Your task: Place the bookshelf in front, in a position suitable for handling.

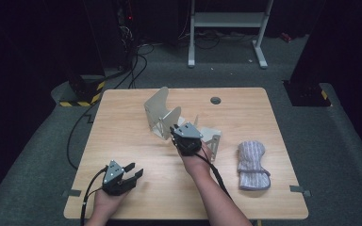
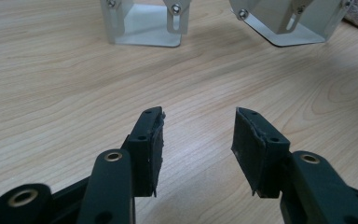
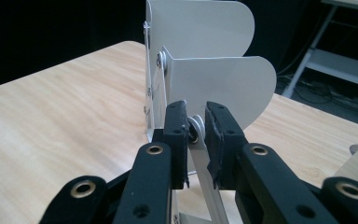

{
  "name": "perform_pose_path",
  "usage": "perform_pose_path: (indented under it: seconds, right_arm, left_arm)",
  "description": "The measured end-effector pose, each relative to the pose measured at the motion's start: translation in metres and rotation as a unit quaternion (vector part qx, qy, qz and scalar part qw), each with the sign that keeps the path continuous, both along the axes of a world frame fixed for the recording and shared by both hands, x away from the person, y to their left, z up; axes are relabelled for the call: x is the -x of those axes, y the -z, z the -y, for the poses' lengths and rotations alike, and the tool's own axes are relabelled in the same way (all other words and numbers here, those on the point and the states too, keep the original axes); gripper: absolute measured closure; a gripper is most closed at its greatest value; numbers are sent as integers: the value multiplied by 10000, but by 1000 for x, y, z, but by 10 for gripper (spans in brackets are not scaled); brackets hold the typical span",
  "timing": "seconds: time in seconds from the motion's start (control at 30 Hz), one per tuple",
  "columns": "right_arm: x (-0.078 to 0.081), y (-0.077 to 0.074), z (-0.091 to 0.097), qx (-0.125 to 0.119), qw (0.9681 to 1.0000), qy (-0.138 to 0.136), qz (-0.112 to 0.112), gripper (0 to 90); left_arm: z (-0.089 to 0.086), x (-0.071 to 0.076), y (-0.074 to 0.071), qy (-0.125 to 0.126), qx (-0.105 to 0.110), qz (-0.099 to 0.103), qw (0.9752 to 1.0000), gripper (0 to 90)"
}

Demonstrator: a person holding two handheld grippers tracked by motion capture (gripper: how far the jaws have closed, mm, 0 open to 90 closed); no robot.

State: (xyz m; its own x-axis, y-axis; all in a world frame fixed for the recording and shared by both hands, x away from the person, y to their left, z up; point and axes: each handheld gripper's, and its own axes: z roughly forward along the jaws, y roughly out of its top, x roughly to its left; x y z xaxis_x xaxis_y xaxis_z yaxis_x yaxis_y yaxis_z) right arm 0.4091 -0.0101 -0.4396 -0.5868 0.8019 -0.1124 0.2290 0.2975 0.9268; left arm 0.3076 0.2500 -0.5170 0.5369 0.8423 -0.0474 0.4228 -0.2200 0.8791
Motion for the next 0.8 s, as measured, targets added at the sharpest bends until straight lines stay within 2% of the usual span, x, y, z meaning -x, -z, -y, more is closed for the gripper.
perform_pose_path:
  seconds: [0.03, 0.07, 0.13, 0.2, 0.23, 0.4, 0.53, 0.57, 0.67, 0.8]
  right_arm:
    - [0, 0, 0, 0, 10000, 0, 0, 793]
    - [10, 1, 2, 5, 9999, -99, 49, 792]
    - [14, 1, 3, 12, 9999, -134, 57, 792]
    - [30, 1, 6, 27, 9995, -287, 97, 791]
    - [30, 1, 6, 27, 9995, -287, 97, 791]
    - [58, 3, 16, -64, 9984, -542, 130, 786]
    - [67, 3, 20, -82, 9979, -620, 154, 777]
    - [70, 2, 22, -99, 9977, -624, 226, 733]
    - [77, -1, 28, -137, 9976, -628, 266, 690]
    - [87, -3, 36, -140, 9978, -568, 305, 681]
  left_arm:
    - [1, 0, 0, 21, -13, 10, 10000, 526]
    - [3, 0, 0, 52, -11, 19, 10000, 526]
    - [5, 0, -1, 75, -21, 28, 10000, 526]
    - [8, 0, -1, 132, -33, 41, 9999, 525]
    - [8, 0, -1, 132, -33, 41, 9999, 525]
    - [14, 0, -2, 229, -52, 36, 9997, 525]
    - [18, 0, -1, 302, -37, 23, 9995, 525]
    - [18, 0, -1, 313, -67, 29, 9995, 525]
    - [21, 0, -1, 347, -34, 37, 9994, 524]
    - [24, -1, -2, 392, -27, 50, 9992, 525]
